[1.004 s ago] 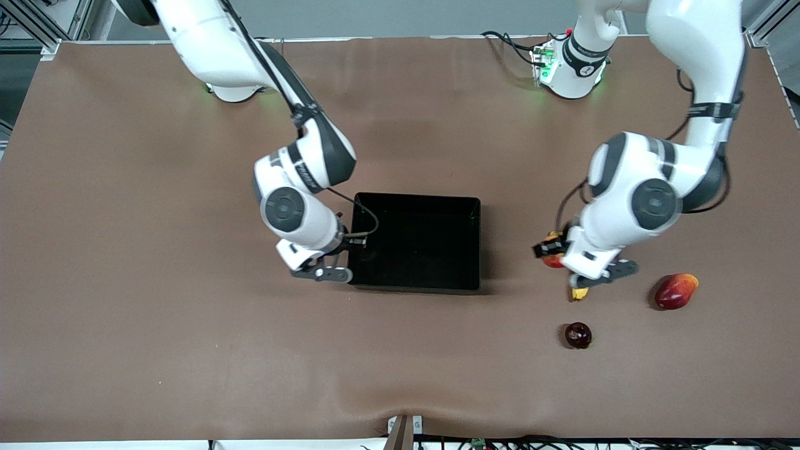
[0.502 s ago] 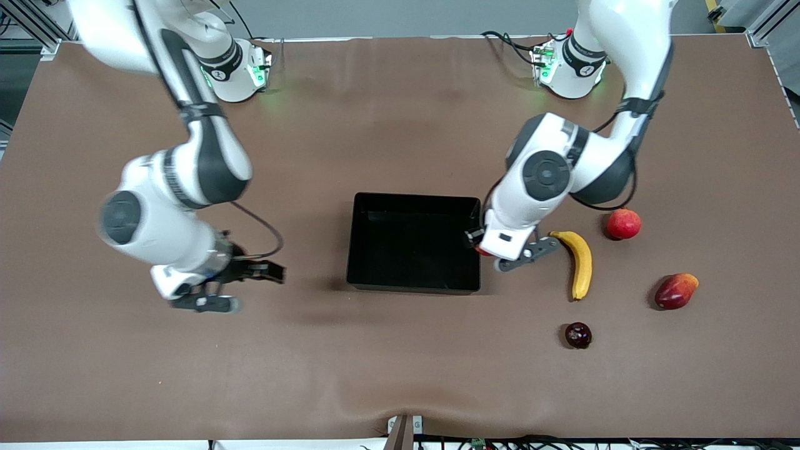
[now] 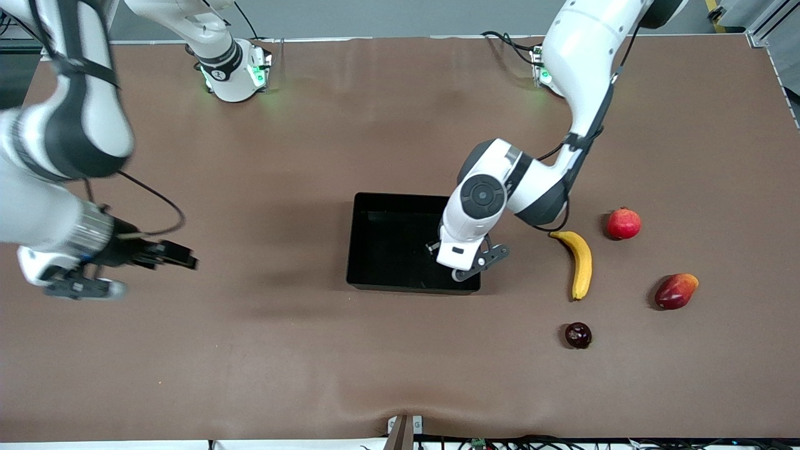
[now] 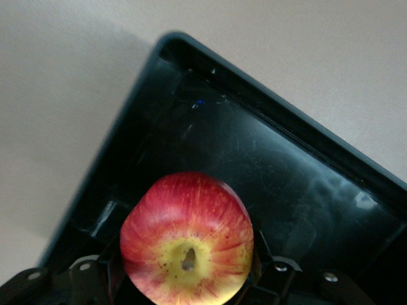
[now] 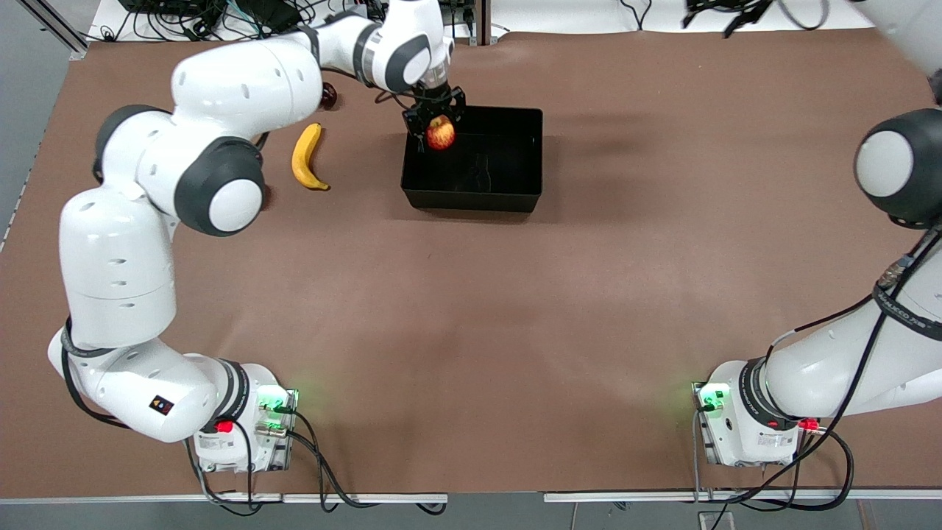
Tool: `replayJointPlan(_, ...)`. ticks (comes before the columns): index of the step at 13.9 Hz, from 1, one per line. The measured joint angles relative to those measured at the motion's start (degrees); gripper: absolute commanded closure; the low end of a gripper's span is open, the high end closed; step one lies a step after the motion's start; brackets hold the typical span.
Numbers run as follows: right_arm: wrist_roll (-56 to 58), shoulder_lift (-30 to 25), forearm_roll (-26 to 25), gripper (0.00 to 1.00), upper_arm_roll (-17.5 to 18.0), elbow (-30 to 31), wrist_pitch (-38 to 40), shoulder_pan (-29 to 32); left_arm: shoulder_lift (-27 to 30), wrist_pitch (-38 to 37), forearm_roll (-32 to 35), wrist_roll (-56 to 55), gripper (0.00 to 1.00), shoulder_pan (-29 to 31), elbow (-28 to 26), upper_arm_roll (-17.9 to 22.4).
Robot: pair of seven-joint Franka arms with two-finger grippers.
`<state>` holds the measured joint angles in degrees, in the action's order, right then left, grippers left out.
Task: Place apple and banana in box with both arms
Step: 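Lower the apple into the box with the left gripper and open it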
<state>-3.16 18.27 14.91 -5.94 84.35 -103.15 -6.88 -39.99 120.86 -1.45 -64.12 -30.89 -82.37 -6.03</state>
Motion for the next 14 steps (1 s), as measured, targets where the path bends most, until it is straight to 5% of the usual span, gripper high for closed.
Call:
replayJointPlan(4,2.19,-3.17,-0.47,0.00,-0.22,0.02,6.96,5.09,-3.94,3.68,0.51,-1.58,1.00,-1.97,0.31,0.10)
replayJointPlan(6,4.69,-6.20,-3.79,0.00,-0.45,-0.05,10.39,6.34,-5.71,4.68,1.08,-1.72,0.90,-2.79,0.42,0.14)
replayJointPlan(7,5.20,-8.16,-5.96,0.00,-0.42,-0.05,11.41,6.39,-6.40,4.89,1.30,-1.76,0.72,-2.92,0.52,0.15)
replayJointPlan(9,5.40,-12.15,-8.05,0.00,0.08,0.02,13.04,6.29,-7.02,4.94,1.39,-1.77,0.00,-2.92,0.87,0.18)
replayJointPlan(14,5.48,-15.55,-8.42,0.00,1.85,0.70,17.03,5.83,-6.02,4.63,4.20,-1.77,0.00,-2.50,2.64,0.42)
